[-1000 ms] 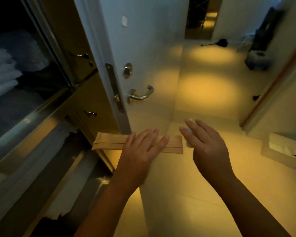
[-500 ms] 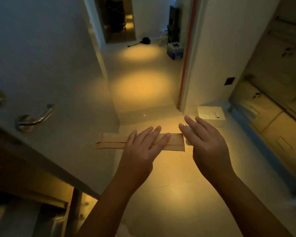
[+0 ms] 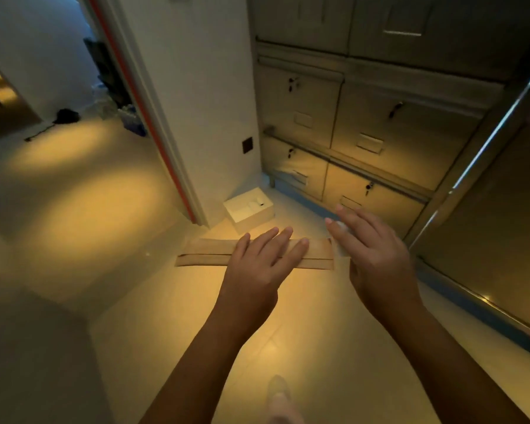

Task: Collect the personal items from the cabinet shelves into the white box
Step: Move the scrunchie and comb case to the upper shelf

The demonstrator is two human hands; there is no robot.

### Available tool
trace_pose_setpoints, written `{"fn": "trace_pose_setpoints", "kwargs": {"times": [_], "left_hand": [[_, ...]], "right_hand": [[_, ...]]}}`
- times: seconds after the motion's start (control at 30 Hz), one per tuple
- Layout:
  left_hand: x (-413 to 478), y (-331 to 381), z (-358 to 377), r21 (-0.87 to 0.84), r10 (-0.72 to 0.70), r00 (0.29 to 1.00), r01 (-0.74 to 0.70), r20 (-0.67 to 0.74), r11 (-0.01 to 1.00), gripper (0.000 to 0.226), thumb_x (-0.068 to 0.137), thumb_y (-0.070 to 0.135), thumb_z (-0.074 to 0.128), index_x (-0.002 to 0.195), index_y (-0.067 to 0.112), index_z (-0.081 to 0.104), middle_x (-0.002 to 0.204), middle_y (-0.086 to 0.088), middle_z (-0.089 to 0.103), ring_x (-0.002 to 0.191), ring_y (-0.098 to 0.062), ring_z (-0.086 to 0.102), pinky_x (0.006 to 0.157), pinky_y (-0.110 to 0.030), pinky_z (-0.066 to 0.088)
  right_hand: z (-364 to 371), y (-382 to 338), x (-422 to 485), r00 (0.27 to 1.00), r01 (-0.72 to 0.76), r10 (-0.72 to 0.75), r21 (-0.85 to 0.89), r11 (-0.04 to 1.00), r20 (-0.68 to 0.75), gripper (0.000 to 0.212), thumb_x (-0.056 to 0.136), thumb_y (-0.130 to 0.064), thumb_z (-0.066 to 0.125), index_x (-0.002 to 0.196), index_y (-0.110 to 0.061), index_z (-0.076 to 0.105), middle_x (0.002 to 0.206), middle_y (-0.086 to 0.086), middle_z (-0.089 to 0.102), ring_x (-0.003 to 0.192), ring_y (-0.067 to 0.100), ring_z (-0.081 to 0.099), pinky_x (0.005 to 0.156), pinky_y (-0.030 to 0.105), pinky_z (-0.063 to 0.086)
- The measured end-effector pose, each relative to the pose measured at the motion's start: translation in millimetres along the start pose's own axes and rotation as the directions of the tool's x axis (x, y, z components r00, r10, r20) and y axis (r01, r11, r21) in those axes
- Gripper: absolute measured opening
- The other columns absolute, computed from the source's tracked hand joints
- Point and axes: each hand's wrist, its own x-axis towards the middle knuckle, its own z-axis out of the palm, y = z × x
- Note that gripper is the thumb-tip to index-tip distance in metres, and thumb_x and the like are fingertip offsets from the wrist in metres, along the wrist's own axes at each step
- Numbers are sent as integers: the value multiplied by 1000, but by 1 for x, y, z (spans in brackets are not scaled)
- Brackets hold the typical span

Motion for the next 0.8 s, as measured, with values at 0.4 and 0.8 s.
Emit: {"fn": "trace_pose_setpoints", "kwargs": {"times": [0.4,0.8], "left_hand": [[148,4,95,-292,451,892,-443,-45,847,57,73,-13,57,123,14,58,124,-16,59,114,-32,56,90,-55,43],[239,104,173,-445,718,692,-666,-70,599,57,78,-6,39,127,18,54,125,-12,58,115,-28,55,93,-48,40]], "right_hand": [[-11,90,21,909,-413,371,-300,860,-191,36,77,4,51,109,-1,65,116,21,62,109,42,56,84,54,45],[-48,194,-17,767,-641,565,-390,661,-304,46,68,15,68,111,-2,65,118,21,61,110,43,55,82,58,48]]}}
